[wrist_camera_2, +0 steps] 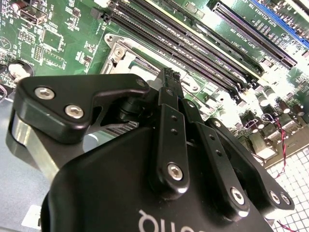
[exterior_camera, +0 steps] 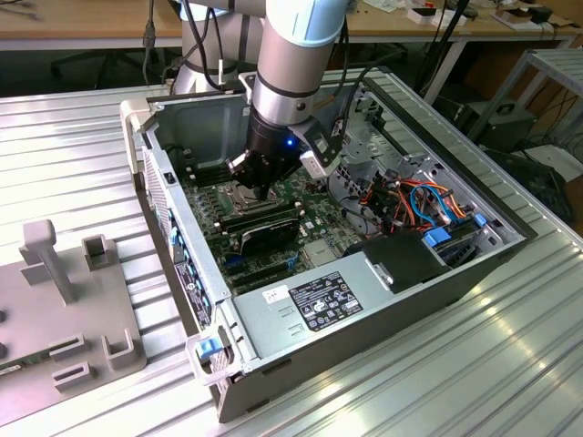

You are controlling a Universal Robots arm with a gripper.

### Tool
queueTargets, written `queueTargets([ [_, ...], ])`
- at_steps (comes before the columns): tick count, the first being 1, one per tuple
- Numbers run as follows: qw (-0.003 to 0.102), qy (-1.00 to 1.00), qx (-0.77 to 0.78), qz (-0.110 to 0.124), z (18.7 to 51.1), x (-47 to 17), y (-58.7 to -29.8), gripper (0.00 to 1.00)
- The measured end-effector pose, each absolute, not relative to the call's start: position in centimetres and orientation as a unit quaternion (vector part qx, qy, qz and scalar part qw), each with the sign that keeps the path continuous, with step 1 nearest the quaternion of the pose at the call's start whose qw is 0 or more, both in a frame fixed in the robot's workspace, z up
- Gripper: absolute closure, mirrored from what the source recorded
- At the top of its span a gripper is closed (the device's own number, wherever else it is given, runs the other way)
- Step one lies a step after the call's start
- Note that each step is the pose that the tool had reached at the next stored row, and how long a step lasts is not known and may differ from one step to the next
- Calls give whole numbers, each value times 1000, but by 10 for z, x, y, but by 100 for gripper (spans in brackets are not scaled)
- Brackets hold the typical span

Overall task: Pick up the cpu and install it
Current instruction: 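Install the second cpu locking lever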

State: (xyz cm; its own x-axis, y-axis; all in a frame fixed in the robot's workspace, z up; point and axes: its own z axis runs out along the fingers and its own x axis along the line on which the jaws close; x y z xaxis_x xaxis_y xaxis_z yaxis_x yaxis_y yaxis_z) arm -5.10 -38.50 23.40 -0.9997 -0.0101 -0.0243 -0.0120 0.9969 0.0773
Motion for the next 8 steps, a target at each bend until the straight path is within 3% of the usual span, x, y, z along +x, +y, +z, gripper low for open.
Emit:
queueTargets([
  [8, 12, 999, -5, 39, 234, -52, -385, 89],
])
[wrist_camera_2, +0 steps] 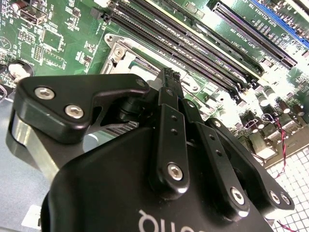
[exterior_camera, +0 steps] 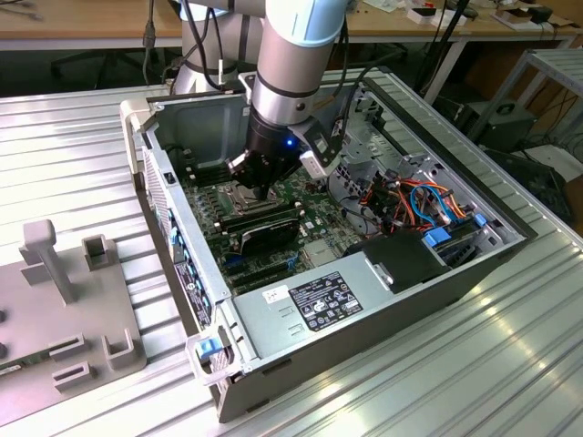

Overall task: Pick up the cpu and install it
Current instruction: 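Install the second cpu locking lever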

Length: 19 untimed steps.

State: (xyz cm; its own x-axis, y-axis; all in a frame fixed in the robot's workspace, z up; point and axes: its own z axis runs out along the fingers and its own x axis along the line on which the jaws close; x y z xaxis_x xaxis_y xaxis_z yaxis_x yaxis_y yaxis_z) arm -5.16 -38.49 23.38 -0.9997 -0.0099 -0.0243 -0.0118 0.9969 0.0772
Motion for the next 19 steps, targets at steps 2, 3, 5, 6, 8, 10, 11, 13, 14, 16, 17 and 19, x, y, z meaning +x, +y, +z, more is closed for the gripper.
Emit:
queueTargets([
  [2, 12, 999, -6, 39, 233, -53, -385, 89],
  [3, 12, 999, -6, 39, 233, -53, -385, 89],
  [5, 12, 999, -6, 39, 232, -55, -385, 89],
  [6, 12, 999, -6, 39, 230, -56, -385, 89],
  [8, 12, 999, -6, 39, 228, -56, -385, 89],
  [10, 12, 999, -6, 39, 225, -57, -385, 89],
  [11, 12, 999, -6, 39, 224, -58, -385, 89],
  [13, 12, 999, -6, 39, 222, -59, -385, 89],
  [14, 12, 999, -6, 39, 222, -59, -385, 89],
  [16, 12, 999, -6, 39, 220, -61, -384, 89],
  [17, 12, 999, -6, 39, 219, -62, -384, 89],
  [19, 12, 999, -6, 39, 216, -65, -384, 89],
])
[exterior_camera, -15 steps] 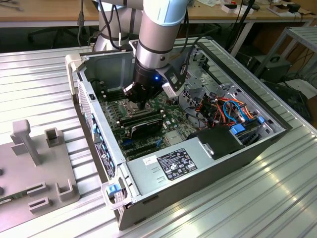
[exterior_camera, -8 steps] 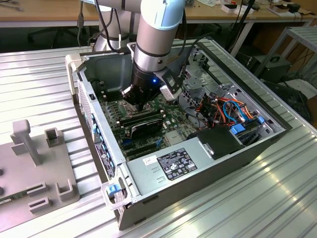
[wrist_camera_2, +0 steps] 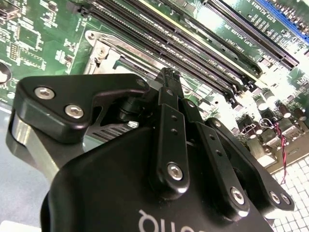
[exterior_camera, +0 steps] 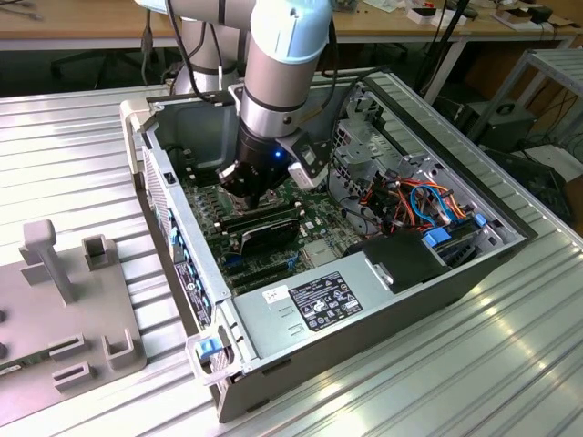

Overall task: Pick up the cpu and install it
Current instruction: 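Install the second cpu locking lever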

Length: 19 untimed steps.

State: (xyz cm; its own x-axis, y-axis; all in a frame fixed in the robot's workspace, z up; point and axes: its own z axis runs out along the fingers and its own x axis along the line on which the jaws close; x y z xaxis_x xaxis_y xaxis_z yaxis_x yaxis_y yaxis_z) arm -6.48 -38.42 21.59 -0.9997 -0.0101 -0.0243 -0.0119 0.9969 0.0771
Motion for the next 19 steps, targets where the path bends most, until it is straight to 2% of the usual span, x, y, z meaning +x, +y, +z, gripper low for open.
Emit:
queueTargets([
  [19, 12, 999, -6, 39, 207, -74, -382, 89],
])
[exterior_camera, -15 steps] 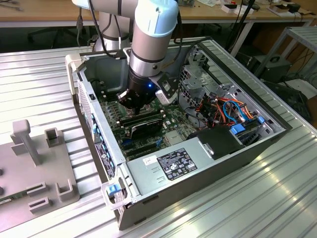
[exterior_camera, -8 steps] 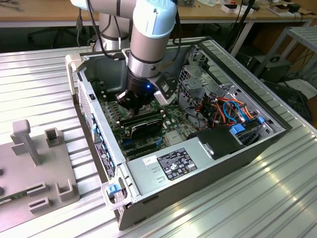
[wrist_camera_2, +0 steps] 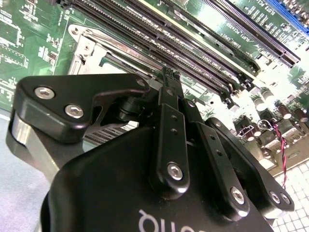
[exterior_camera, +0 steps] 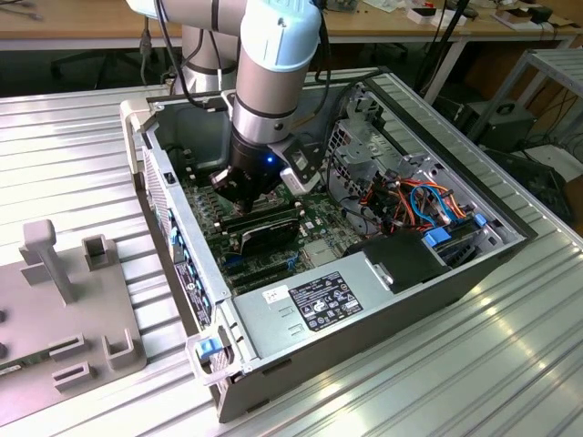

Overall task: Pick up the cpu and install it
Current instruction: 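Install the second cpu locking lever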

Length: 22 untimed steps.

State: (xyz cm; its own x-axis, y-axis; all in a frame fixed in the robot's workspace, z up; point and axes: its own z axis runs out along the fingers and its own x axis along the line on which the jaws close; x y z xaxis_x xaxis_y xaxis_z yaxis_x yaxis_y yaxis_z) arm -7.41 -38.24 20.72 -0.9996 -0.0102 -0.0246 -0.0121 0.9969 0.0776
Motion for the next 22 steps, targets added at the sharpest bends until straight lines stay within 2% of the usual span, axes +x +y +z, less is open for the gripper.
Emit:
queueTargets([
  [22, 13, 999, -6, 44, 205, -88, -381, 89],
])
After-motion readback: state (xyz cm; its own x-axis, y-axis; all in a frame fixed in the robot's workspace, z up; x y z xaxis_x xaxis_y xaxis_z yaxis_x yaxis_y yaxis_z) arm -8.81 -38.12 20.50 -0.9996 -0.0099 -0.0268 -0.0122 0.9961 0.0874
